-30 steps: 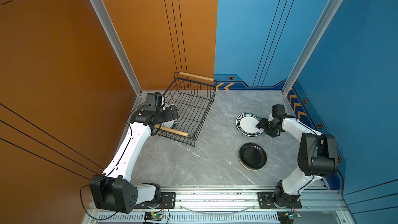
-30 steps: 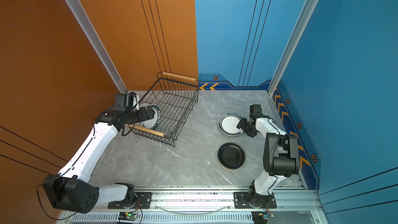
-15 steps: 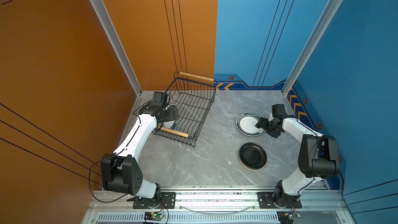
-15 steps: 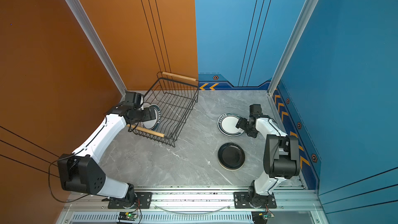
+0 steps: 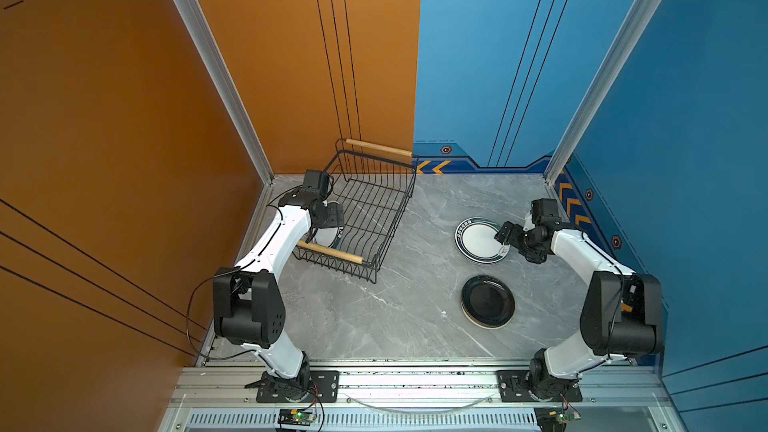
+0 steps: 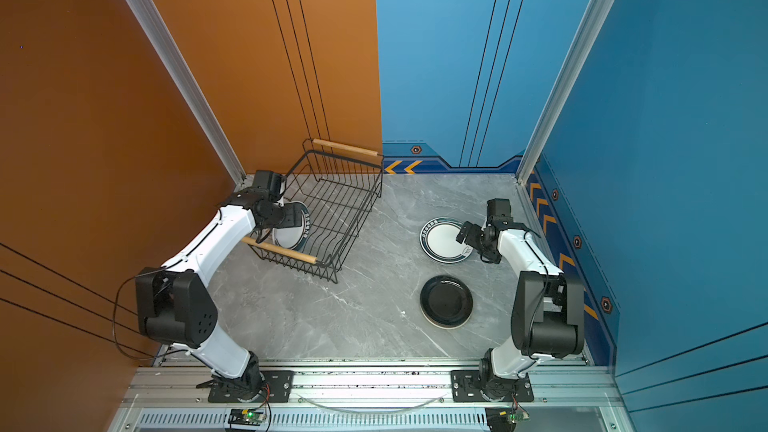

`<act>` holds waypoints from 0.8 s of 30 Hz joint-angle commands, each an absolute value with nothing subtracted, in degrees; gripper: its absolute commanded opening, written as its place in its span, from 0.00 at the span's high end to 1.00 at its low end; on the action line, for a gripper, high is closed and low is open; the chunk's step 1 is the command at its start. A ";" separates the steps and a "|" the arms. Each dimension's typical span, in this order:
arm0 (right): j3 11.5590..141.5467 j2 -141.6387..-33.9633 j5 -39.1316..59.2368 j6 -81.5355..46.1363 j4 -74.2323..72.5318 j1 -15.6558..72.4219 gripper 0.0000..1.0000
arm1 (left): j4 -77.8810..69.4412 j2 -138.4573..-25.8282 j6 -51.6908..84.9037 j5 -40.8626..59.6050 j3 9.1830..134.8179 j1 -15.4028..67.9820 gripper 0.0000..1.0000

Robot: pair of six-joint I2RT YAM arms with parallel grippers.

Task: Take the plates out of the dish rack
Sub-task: 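Grip the next green-rimmed plate in the rack with the left gripper while right withdraws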

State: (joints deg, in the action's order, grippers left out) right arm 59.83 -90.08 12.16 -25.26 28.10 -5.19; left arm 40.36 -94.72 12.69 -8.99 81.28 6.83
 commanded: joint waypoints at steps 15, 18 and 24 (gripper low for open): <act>55.21 -85.34 16.18 -24.70 28.34 -7.64 0.00 | 40.88 -101.38 7.93 -13.02 85.03 6.15 0.48; 54.80 -84.69 16.19 -24.71 28.32 -7.81 0.00 | 40.93 -101.99 7.74 -13.24 85.17 5.93 0.54; 53.80 -83.63 16.43 -24.96 28.04 -7.91 0.00 | 40.18 -102.31 7.27 -13.88 84.60 5.78 0.67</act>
